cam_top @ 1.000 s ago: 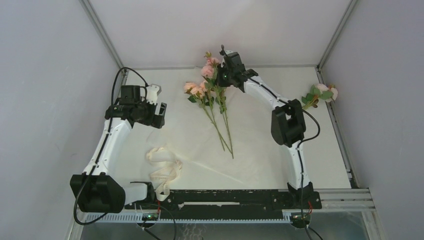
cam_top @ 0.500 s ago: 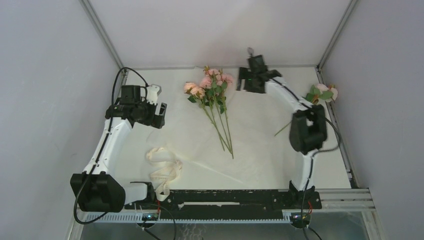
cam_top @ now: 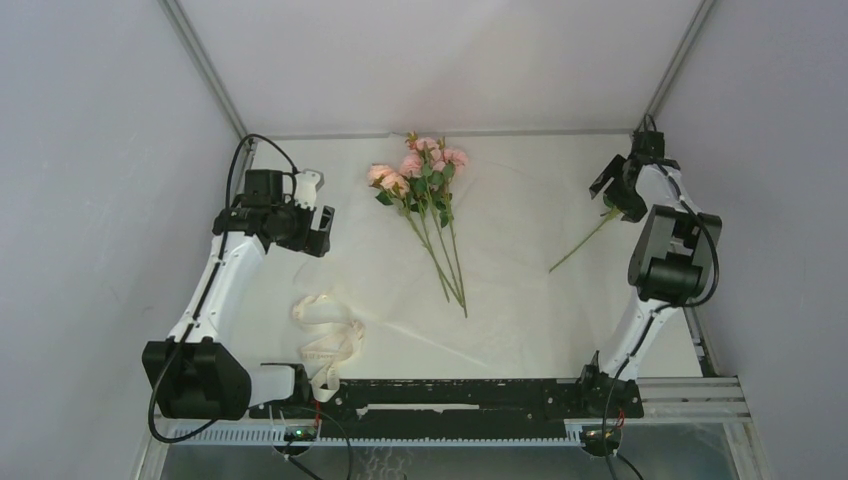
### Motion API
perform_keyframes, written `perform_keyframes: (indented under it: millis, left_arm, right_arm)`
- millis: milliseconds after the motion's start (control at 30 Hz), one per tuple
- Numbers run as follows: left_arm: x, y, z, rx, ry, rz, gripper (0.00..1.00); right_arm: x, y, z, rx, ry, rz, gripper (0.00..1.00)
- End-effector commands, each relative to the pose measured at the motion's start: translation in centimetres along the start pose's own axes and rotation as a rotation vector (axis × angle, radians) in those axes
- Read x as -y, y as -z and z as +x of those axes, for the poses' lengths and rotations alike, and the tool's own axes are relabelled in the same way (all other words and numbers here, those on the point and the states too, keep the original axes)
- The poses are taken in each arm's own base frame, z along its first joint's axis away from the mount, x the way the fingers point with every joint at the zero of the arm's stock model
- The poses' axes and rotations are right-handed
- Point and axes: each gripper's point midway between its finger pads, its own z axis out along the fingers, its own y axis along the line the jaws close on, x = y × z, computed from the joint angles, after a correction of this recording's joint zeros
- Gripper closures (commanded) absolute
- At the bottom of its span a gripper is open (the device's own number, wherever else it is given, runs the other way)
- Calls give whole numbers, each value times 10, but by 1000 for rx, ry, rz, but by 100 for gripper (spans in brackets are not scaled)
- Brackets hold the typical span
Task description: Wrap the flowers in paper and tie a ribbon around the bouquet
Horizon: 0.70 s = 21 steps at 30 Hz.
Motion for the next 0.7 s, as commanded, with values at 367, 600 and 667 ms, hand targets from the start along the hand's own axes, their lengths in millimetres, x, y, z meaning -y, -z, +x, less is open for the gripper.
perform_keyframes:
  millis: [367,600,667]
  left_arm:
    - [-3,-10,1,-14,-19,-6,7]
    - [-4,-10,0,-16,-16,-11,7]
    - [-4,-10,1,-19,-16,-14,7]
  right_arm:
    - [22,-55,18,-145,49,163,21]
    - [16,-57,22,-178,94,98,72]
    - [15,-50,17,-170,91,74,93]
